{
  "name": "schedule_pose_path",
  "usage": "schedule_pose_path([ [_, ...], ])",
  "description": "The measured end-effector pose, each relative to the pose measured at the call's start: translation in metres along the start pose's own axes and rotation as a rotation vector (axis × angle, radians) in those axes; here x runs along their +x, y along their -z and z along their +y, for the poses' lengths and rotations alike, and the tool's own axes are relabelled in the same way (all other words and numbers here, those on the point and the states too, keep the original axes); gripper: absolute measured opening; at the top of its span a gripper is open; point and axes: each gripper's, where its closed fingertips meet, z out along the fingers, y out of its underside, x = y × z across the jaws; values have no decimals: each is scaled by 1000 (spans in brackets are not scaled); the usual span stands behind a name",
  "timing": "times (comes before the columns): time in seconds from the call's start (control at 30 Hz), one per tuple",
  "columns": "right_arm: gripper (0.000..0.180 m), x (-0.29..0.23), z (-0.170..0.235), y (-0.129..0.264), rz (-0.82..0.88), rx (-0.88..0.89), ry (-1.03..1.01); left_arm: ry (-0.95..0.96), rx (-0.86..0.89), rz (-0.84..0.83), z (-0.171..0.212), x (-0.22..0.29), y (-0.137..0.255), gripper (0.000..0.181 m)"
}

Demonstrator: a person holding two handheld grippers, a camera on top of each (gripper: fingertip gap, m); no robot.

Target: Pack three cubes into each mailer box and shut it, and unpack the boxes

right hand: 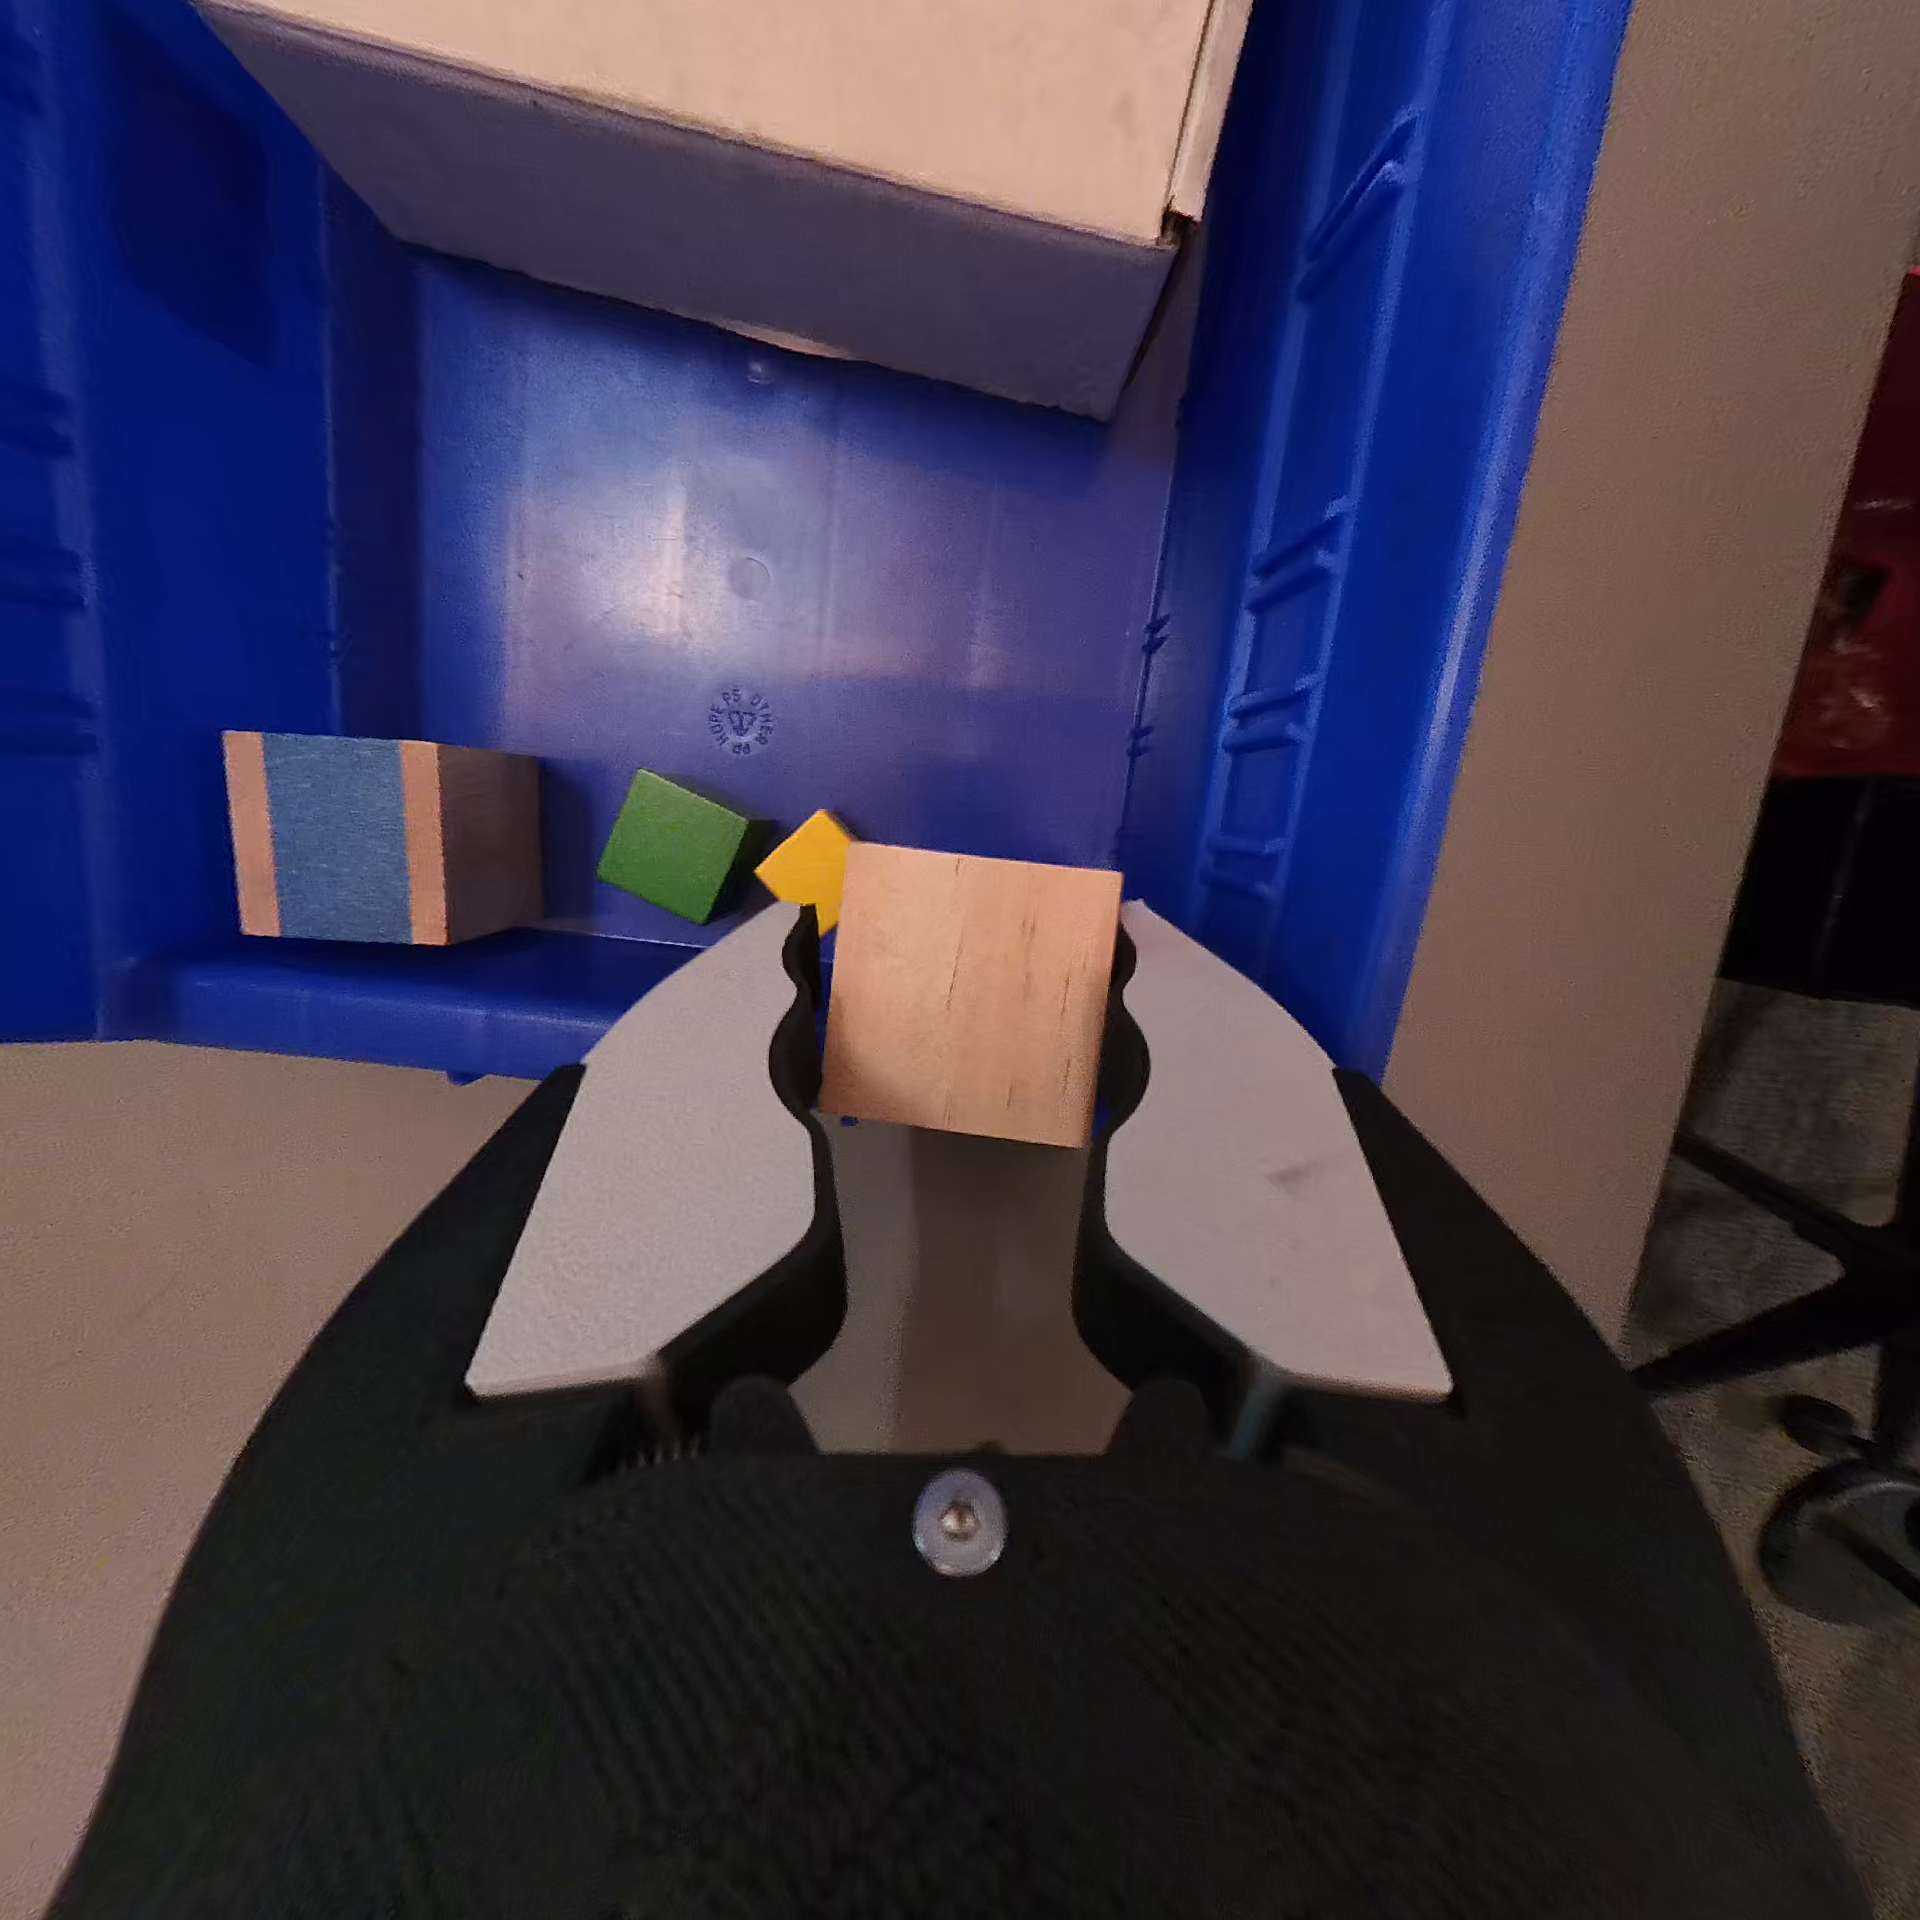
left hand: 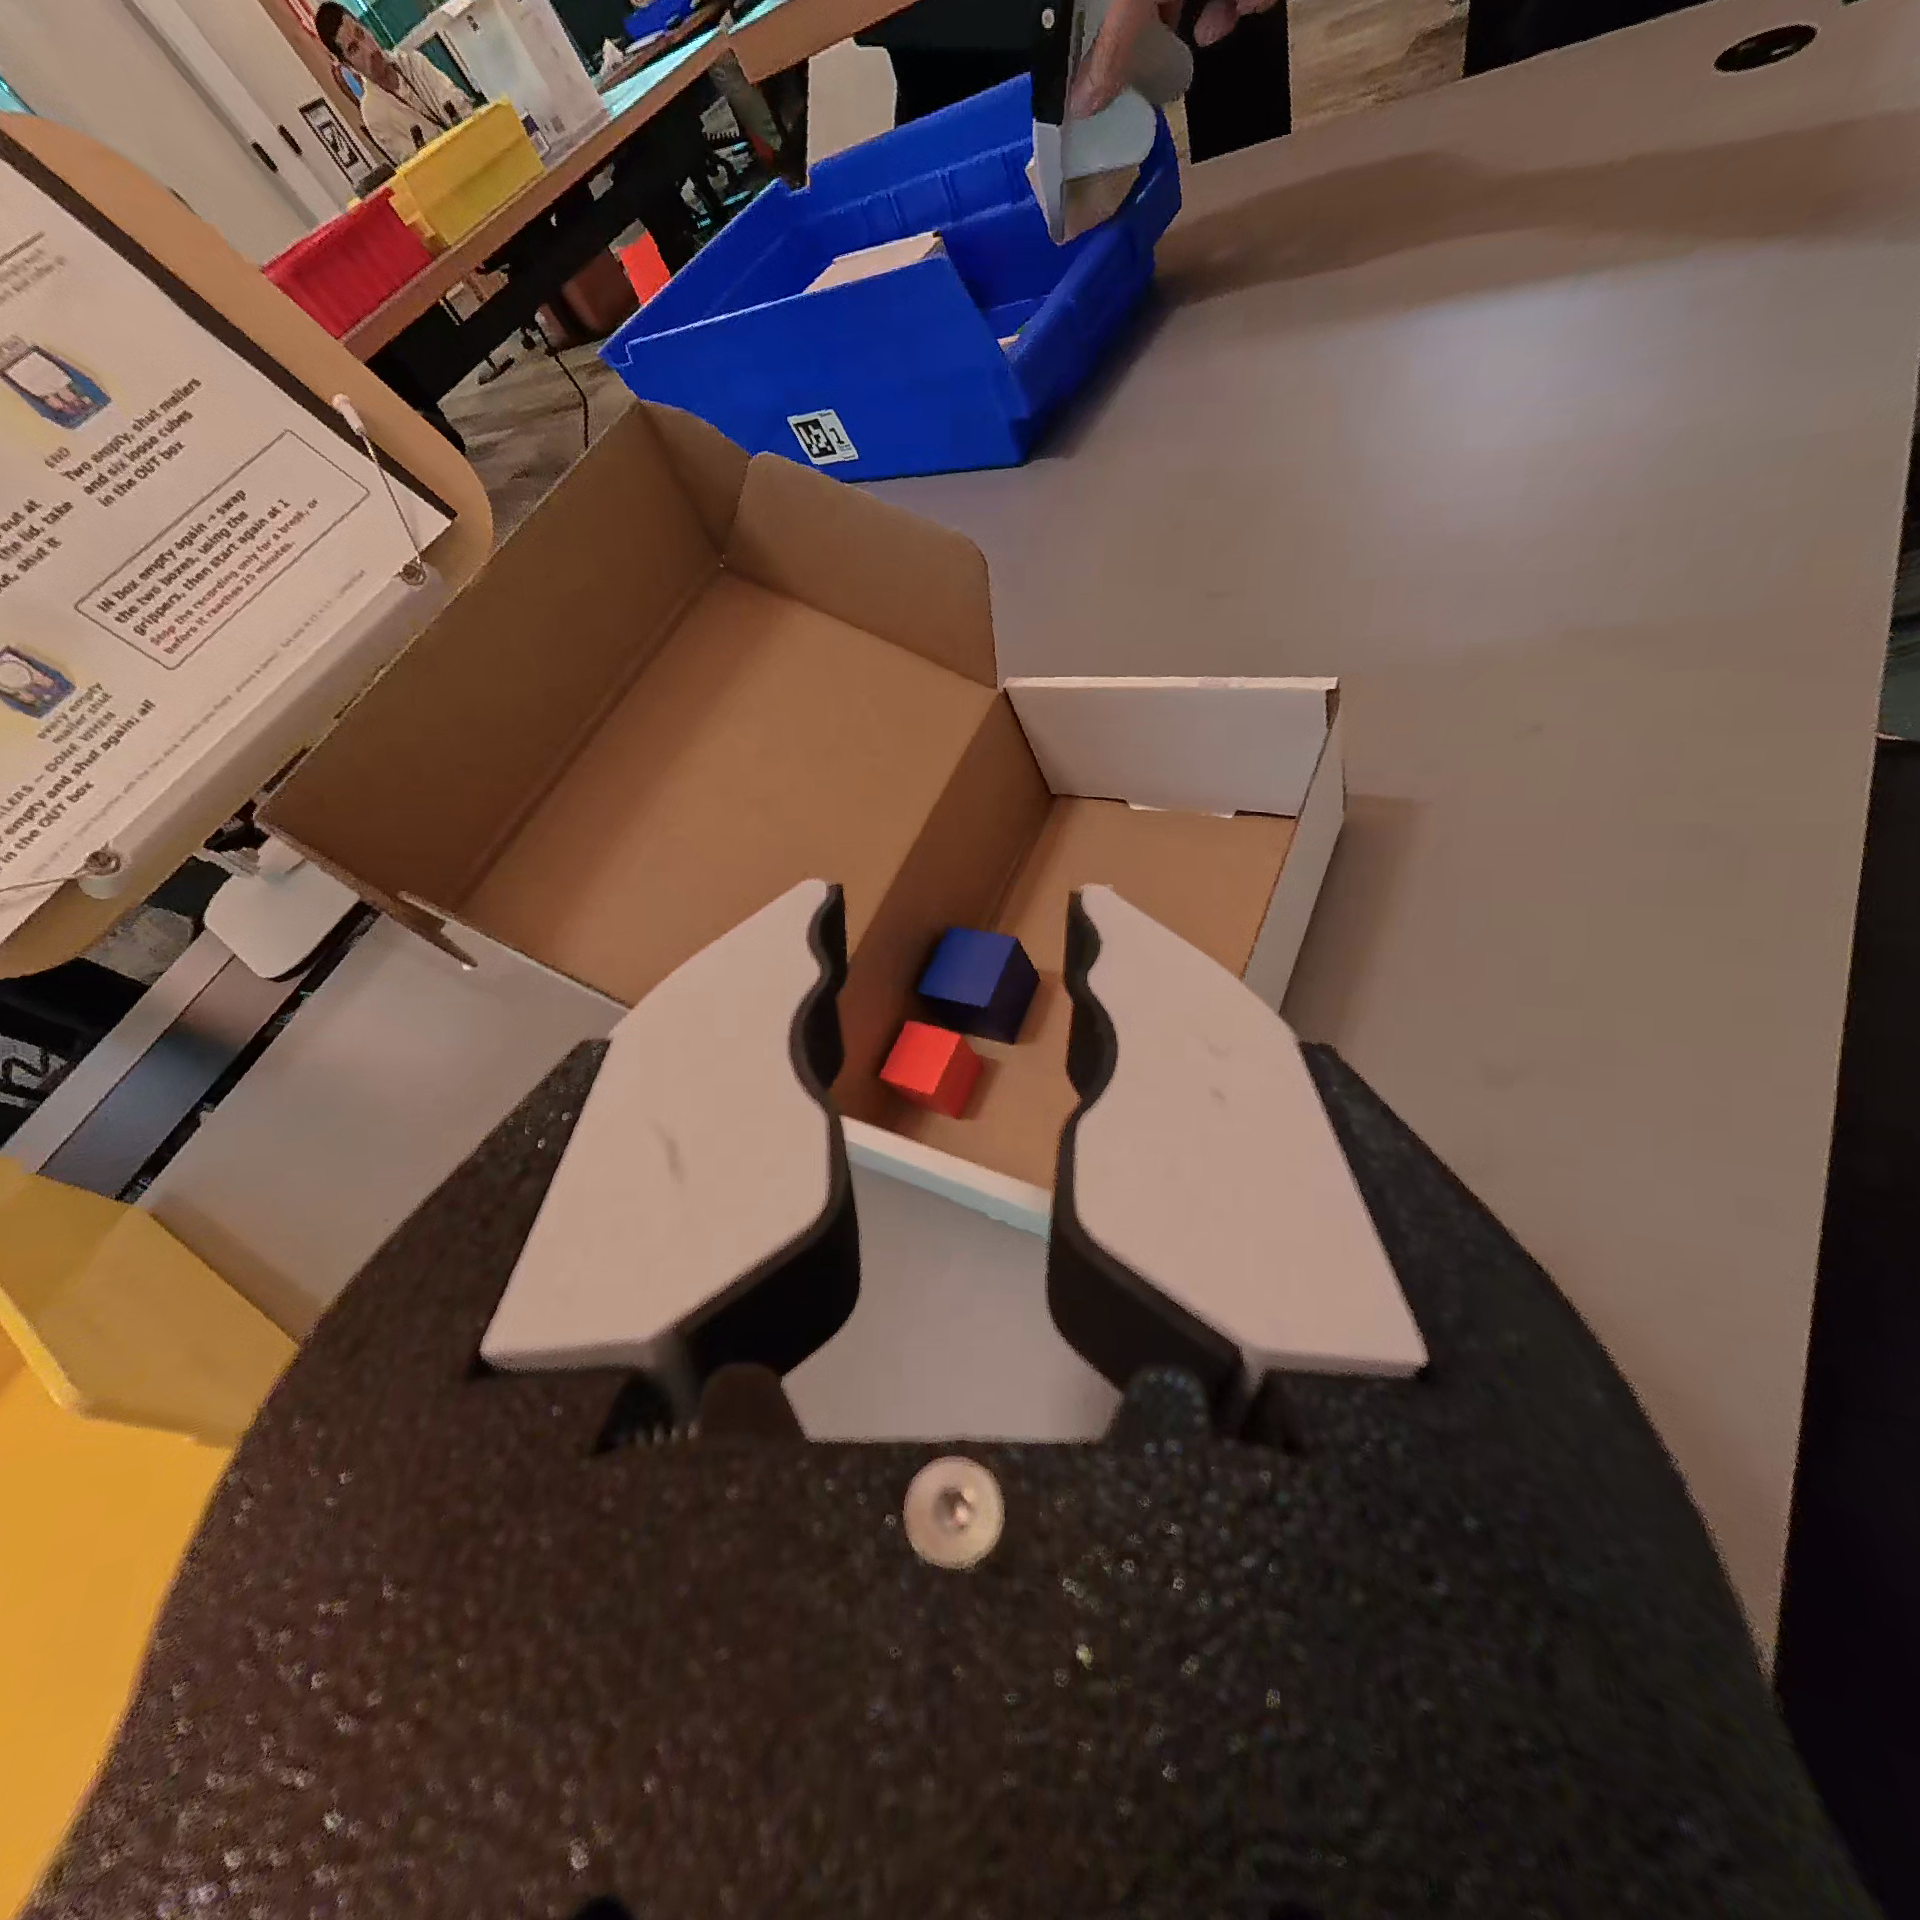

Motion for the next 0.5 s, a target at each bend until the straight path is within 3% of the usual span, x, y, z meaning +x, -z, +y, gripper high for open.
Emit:
schedule_pose_path([
  [0.23, 63, -9, 9, 18, -53, 38, -33, 13, -40, -13, 1, -9, 4, 39],
  [0.33, 71, -24, 14, 41, -112, 147, -84, 23, -69, -36, 0, -15, 5, 39],
  [0.5, 77, -95, 25, 101, -317, 455, -89, 101, -142, -47, -6, -21, -4, 35],
])
